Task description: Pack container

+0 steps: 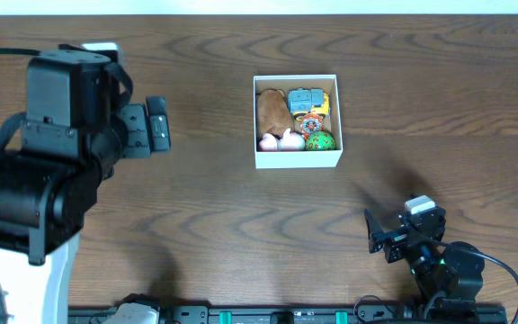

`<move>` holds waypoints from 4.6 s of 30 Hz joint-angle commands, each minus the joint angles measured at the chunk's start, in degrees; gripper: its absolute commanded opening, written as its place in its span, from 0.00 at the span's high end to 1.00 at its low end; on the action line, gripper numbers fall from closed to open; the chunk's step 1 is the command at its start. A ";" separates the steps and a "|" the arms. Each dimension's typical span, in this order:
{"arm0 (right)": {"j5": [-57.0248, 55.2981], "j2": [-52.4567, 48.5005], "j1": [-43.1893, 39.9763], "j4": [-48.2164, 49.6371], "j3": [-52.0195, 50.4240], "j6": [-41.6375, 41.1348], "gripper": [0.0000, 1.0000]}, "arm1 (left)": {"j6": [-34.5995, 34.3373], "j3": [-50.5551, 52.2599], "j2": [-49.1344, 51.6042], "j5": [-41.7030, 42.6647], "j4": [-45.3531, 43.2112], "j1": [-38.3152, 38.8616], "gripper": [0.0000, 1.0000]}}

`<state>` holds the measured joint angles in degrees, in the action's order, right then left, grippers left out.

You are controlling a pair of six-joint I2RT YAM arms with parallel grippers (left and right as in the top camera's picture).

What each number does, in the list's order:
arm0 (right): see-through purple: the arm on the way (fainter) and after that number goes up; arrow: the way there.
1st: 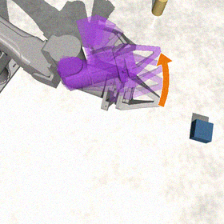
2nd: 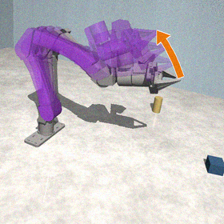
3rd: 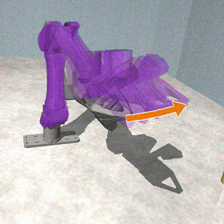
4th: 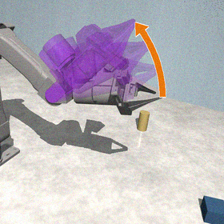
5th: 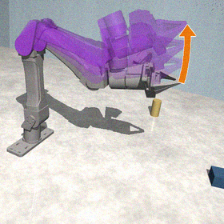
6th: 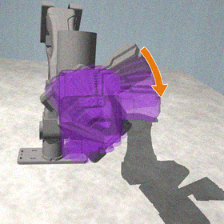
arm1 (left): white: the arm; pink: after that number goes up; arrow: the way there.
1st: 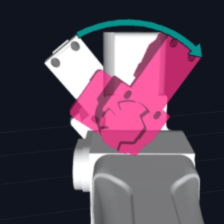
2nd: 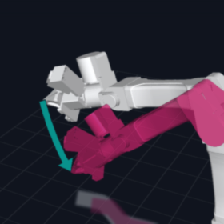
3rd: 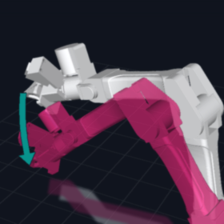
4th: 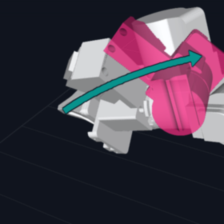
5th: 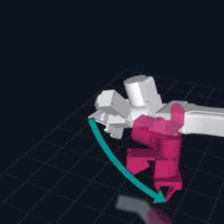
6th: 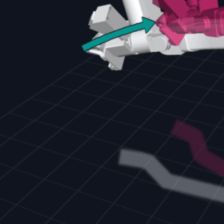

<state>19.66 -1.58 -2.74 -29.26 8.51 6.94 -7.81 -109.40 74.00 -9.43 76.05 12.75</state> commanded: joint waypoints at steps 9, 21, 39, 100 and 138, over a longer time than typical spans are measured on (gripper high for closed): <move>0.26 0.57 0.57 0.11 -0.37 0.22 0.01 | -1.75 35.50 -21.88 1.49 -28.13 -7.39 0.02; 0.26 0.57 0.57 0.11 -0.37 0.22 0.01 | -5.60 63.28 -43.98 1.51 -36.06 -13.75 0.02; 0.26 0.57 0.57 0.11 -0.37 0.22 0.01 | -6.47 80.94 -60.46 1.99 -41.05 -13.84 0.02; 0.26 0.57 0.57 0.11 -0.37 0.22 0.01 | -8.81 101.04 -73.81 2.97 -45.35 -12.02 0.02; 0.26 0.57 0.57 0.11 -0.37 0.22 0.01 | -8.83 101.04 -73.77 2.97 -45.35 -12.02 0.02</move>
<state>19.66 -1.41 -2.74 -29.26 8.49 6.94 -16.51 -9.23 0.58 -6.35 30.76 0.49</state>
